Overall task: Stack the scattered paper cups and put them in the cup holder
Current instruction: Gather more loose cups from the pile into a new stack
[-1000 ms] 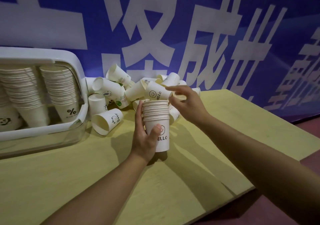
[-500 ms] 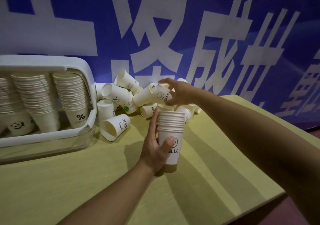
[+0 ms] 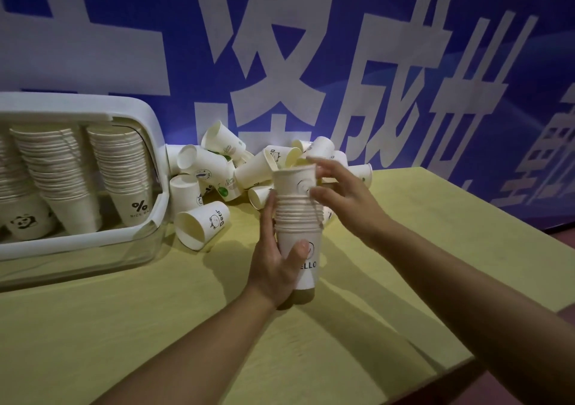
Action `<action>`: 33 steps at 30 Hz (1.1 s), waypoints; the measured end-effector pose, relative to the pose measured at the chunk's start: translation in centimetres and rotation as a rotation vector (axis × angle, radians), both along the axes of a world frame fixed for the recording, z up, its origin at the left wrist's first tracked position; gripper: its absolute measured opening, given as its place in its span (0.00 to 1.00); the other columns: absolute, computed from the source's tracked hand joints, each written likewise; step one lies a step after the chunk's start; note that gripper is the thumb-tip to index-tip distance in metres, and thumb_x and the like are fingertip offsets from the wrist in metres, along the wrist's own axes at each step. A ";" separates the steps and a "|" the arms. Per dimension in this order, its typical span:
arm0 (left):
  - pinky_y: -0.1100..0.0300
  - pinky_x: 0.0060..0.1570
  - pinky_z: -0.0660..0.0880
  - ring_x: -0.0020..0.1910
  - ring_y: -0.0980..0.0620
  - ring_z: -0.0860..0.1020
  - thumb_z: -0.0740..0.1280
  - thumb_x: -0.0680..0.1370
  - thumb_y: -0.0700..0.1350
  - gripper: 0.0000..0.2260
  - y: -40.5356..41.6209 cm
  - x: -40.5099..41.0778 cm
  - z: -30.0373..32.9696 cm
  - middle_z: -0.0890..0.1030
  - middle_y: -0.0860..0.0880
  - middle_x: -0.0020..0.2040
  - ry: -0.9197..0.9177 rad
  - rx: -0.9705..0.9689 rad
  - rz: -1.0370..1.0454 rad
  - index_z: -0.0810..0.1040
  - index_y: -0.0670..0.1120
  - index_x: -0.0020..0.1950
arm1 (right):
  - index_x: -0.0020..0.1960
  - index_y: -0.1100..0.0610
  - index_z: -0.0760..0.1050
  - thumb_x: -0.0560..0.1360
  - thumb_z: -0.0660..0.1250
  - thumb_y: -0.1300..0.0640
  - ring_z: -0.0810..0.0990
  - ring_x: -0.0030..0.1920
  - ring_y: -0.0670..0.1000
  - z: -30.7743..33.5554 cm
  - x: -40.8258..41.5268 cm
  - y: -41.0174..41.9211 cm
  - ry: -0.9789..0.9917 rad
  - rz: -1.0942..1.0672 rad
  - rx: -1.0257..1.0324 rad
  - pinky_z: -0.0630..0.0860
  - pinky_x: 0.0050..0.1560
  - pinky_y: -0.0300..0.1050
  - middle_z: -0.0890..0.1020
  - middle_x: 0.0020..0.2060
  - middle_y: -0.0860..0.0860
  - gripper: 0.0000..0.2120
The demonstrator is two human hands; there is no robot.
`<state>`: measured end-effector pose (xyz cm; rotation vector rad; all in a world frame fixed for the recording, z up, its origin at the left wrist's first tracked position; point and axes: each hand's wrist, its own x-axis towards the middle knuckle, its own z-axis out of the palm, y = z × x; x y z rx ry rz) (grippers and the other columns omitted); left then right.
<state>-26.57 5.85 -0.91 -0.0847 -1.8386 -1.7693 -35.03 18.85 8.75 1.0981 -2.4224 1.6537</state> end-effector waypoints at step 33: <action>0.69 0.53 0.76 0.60 0.65 0.77 0.70 0.66 0.63 0.37 -5.3 5.4 0.8 0.74 0.61 0.67 -0.117 -0.191 0.109 0.57 0.76 0.72 | 0.72 0.43 0.60 0.71 0.77 0.56 0.72 0.53 0.56 -5.1 -4.5 -2.5 -0.425 -0.622 -0.084 0.78 0.51 0.49 0.65 0.68 0.57 0.37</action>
